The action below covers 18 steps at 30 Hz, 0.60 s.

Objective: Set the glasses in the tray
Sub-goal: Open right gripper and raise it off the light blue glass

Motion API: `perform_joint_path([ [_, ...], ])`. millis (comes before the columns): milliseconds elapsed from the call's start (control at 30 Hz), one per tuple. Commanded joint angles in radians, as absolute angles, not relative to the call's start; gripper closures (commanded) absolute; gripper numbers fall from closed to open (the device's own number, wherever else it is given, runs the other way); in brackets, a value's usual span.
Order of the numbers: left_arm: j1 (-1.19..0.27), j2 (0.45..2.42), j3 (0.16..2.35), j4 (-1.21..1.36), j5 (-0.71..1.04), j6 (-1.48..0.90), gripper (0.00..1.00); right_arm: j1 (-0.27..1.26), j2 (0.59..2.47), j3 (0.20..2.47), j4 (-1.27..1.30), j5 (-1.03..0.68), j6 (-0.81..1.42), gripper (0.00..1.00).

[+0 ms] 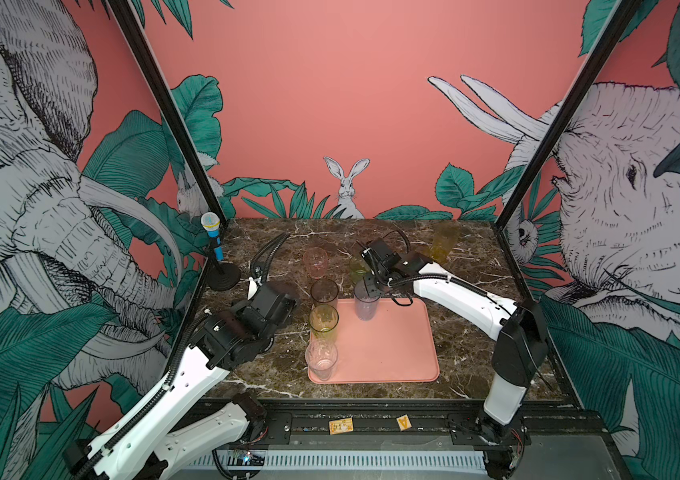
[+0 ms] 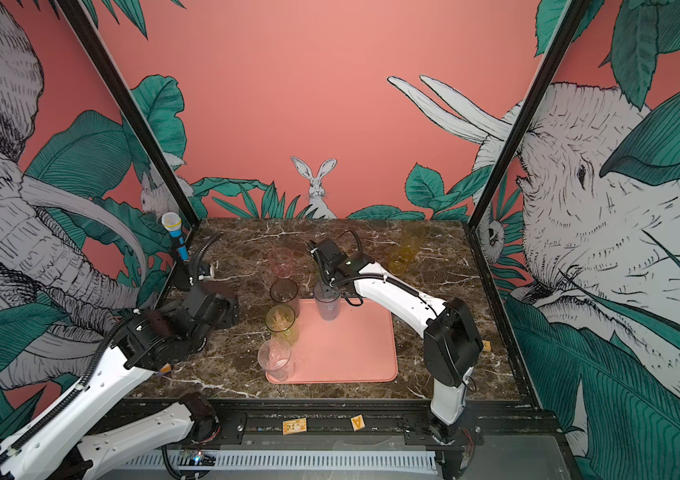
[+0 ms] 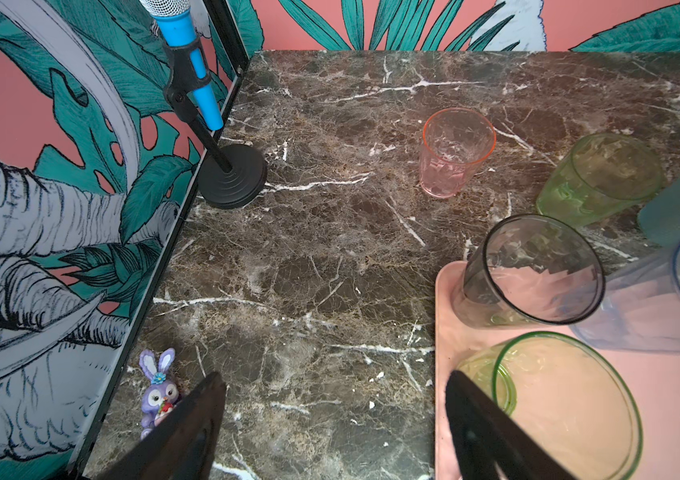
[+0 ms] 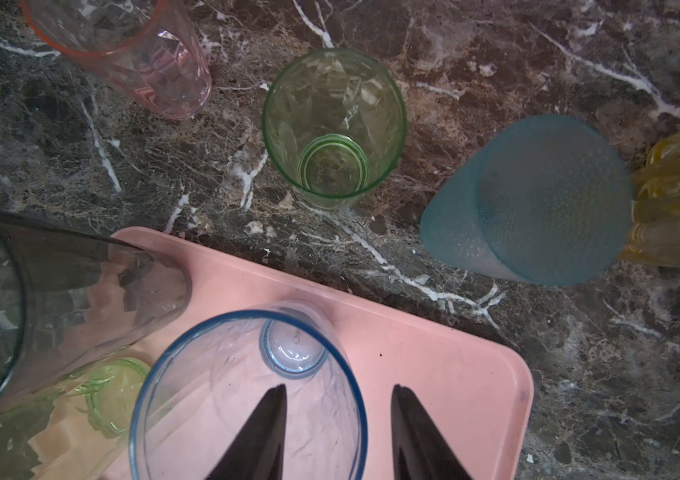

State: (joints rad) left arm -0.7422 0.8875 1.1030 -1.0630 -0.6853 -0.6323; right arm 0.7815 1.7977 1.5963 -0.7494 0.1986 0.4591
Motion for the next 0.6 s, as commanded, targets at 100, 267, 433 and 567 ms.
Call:
perform_joint_path([
  [100, -0.735, 0.890, 1.078, -1.027, -0.663, -0.651, 0.16, 0.773, 1.726, 1.674, -0.807, 0.211, 0.420, 0.42],
  [267, -0.735, 0.909, 1.078, -1.006, -0.650, -0.651, 0.16, 0.748, 1.699, 1.715, -0.825, 0.209, 0.395, 0.38],
  [433, -0.735, 0.926, 1.058, -0.964, -0.624, -0.658, 0.16, 0.700, 1.691, 1.764, -0.844, 0.212, 0.369, 0.35],
  [567, -0.735, 0.939, 1.055, -0.953, -0.625, -0.678, 0.16, 0.646, 1.700, 1.804, -0.858, 0.206, 0.364, 0.35],
])
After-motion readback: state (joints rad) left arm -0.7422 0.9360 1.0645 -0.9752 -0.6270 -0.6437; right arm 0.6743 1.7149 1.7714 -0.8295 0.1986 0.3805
